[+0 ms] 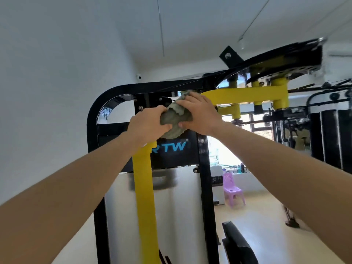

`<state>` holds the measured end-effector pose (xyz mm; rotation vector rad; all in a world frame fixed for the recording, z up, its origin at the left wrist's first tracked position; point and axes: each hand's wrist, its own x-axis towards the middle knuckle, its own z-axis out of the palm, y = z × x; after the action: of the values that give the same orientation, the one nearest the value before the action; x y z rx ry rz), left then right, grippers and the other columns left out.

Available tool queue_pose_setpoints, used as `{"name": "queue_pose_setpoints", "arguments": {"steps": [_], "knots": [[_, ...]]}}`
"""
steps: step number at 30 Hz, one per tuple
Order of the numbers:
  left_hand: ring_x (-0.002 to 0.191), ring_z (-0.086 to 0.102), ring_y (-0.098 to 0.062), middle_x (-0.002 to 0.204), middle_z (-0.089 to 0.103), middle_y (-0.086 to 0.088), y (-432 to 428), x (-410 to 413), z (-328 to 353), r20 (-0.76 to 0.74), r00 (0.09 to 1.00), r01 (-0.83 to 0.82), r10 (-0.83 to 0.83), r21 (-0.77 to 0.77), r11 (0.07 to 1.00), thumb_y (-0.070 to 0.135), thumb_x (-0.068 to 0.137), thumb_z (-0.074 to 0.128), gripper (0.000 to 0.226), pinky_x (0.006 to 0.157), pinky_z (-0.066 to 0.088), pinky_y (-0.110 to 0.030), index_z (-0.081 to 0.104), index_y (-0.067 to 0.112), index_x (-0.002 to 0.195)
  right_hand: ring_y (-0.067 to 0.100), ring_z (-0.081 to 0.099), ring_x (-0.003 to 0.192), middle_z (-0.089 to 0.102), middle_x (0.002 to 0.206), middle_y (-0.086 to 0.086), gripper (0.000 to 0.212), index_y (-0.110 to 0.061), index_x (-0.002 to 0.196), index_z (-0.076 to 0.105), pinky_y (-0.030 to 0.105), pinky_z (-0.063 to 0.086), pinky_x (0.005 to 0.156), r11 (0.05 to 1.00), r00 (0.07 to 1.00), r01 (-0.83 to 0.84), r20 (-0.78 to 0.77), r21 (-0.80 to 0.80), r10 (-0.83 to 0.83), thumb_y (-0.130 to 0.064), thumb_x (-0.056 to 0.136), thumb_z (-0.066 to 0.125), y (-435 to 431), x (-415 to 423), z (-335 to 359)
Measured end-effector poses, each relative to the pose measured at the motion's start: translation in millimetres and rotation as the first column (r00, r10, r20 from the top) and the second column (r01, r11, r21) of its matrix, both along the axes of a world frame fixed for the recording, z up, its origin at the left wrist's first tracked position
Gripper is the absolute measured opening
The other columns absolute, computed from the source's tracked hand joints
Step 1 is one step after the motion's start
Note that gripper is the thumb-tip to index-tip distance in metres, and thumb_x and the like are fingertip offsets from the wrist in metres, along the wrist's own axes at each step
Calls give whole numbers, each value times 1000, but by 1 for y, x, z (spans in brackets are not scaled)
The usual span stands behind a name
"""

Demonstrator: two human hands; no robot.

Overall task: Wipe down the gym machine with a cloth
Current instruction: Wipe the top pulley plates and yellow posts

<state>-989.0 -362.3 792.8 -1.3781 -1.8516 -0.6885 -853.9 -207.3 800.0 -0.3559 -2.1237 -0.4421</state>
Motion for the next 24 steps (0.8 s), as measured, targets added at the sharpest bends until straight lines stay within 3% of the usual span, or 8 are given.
{"name": "queue_pose_setpoints", "arguments": {"steps": [6,11,15,17,20,24], "knots": [[101,63,-22,111,65,6,34,12,9,-80,996,-23,28,56,998,55,89,64,48,80,45,-37,53,32,130,21,42,137,53,144,-4,79,-33,144,47,42,7,124,983,996,75,29,167,-81,-65,76,72,35,21,26],[111,61,-19,125,61,8,66,31,15,-205,979,13,16,140,990,58,93,59,60,81,42,-34,42,36,146,24,57,120,64,131,-3,73,-28,136,56,40,24,117,983,996,29,-84,181,-14,-55,73,81,79,47,37],[116,59,-20,131,57,6,101,50,28,-297,955,33,18,167,985,56,95,56,60,83,46,-36,39,34,149,23,60,116,67,126,-5,70,-23,132,59,40,32,106,987,979,37,-206,156,-4,-53,72,81,117,68,30],[112,60,-21,124,59,6,117,60,39,-309,951,54,5,184,981,57,93,58,57,81,46,-36,45,35,144,26,61,114,69,124,0,71,-20,131,61,43,35,104,981,975,64,-223,186,-21,-52,71,82,129,79,28],[105,62,-20,114,61,7,139,73,50,-342,940,60,8,187,981,62,90,59,54,77,43,-33,51,38,137,28,64,108,71,116,4,67,-17,127,64,41,37,100,972,978,93,-205,214,-49,-53,72,82,147,102,32],[104,64,-21,117,63,8,163,91,53,-403,915,59,22,187,981,67,89,56,56,76,50,-35,50,40,139,30,64,112,70,125,6,71,-17,135,61,43,39,103,973,988,93,-143,211,-63,-55,78,77,174,135,37]]}}
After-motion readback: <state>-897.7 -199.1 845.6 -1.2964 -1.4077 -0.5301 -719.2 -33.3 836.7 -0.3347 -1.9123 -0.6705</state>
